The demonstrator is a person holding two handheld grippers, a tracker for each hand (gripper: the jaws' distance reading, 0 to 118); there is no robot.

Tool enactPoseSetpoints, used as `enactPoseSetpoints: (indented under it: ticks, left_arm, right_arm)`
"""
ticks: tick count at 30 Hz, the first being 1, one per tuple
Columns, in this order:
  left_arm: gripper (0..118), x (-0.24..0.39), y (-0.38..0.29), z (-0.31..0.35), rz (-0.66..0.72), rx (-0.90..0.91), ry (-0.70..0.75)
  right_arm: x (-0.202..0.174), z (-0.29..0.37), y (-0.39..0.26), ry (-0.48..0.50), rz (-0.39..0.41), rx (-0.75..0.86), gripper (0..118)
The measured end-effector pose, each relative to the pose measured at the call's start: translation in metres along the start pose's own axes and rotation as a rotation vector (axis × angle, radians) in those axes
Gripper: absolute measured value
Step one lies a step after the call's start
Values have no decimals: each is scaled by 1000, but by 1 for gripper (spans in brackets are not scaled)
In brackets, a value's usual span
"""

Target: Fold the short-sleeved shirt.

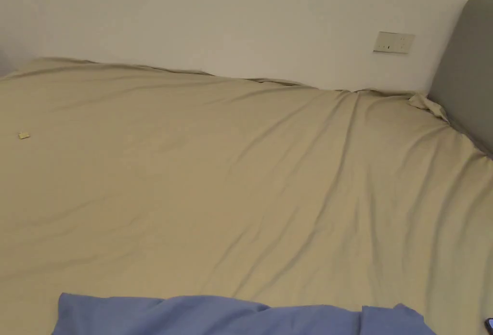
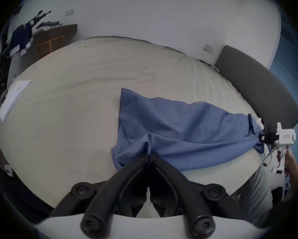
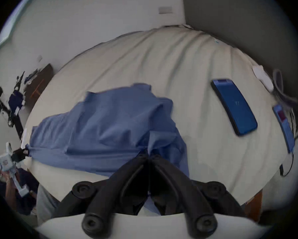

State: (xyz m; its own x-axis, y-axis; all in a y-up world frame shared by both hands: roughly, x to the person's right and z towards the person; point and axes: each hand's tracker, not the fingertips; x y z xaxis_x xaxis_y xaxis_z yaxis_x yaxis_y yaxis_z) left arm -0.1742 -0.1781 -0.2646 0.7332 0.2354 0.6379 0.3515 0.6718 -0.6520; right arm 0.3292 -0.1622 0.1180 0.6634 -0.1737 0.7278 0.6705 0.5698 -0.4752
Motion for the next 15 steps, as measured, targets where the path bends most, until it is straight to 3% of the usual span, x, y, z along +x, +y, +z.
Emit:
enactPoseSetpoints:
  ticks: [1, 3, 5, 6, 7, 8, 13, 15]
  left_arm:
    - [3, -1, -3, 0, 19, 4, -29]
    - [23, 1, -8, 3, 17, 33, 15]
    - [39, 4, -5, 15, 46, 37, 50]
    - [83, 5, -1, 23, 78, 47, 67]
    - [103, 7, 1, 35, 94, 77, 60]
    - [105, 10, 4, 49, 92, 156, 35]
    - [105, 65, 20, 93, -43, 398, 85]
    - [104, 90, 17, 93, -102, 458, 144]
  right_arm:
    - [1, -1, 0, 11, -19, 8, 2]
    - [3, 5, 3, 42, -46, 41, 5]
    - [-1, 15, 11, 42, -20, 28, 15]
    - [-5, 29, 13, 0, 18, 54, 51]
    - [-9, 42, 14, -20, 53, 76, 87]
    - [-15, 58, 15, -19, 83, 128, 106]
    - [-70, 114, 4, 101, 188, 422, 107]
    - [-95, 118, -5, 71, 249, 487, 103]
